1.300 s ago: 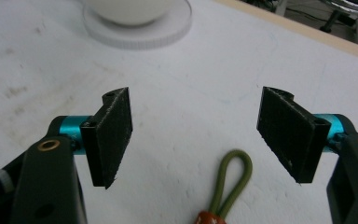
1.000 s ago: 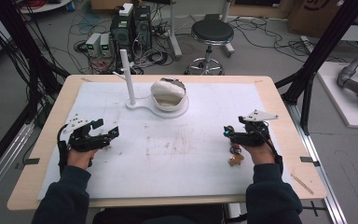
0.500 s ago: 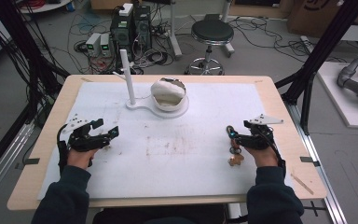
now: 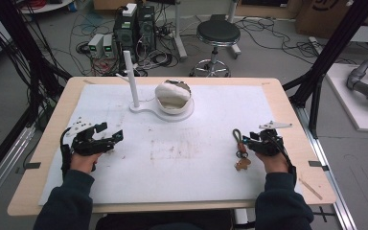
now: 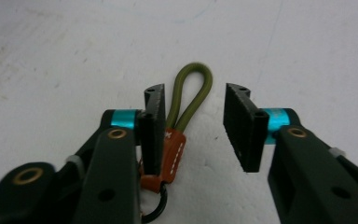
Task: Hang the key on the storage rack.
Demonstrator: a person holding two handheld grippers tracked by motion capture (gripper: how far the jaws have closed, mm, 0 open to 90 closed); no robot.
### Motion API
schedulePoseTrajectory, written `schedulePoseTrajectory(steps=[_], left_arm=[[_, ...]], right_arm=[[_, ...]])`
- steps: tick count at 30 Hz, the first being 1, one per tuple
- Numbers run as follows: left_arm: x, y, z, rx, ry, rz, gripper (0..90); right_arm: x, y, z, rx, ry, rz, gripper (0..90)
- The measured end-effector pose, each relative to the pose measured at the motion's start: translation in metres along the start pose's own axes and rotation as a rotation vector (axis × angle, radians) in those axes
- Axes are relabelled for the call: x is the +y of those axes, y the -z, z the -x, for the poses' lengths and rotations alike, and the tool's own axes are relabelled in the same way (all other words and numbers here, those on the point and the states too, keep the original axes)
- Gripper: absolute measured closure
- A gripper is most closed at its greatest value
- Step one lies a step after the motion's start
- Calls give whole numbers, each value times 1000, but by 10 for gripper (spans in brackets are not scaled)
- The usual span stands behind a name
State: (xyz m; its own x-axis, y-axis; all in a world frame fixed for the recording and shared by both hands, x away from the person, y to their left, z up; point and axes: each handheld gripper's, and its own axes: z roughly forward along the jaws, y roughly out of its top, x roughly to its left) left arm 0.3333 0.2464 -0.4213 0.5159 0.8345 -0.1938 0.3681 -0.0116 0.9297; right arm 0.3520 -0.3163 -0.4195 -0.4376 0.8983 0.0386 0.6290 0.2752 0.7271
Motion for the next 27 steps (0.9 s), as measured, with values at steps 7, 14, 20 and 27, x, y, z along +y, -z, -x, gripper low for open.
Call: schedulePoseTrajectory(steps=[7,14,20,27], left_arm=[[0,0,1,0,1,-2,193],[0,-1,1,-9,-1,-7,194],[0,-1,2,-10,-8,-17,199],[0,0,1,-2,-1,-9,200]], right_arm=[[-6,-12,-4,30,12,-140,513],[-8,-18,-11,24,39,-168,543],[-5,-18,-16,9,67,-190,764],[-2,-17,-14,78,43,-133,784]])
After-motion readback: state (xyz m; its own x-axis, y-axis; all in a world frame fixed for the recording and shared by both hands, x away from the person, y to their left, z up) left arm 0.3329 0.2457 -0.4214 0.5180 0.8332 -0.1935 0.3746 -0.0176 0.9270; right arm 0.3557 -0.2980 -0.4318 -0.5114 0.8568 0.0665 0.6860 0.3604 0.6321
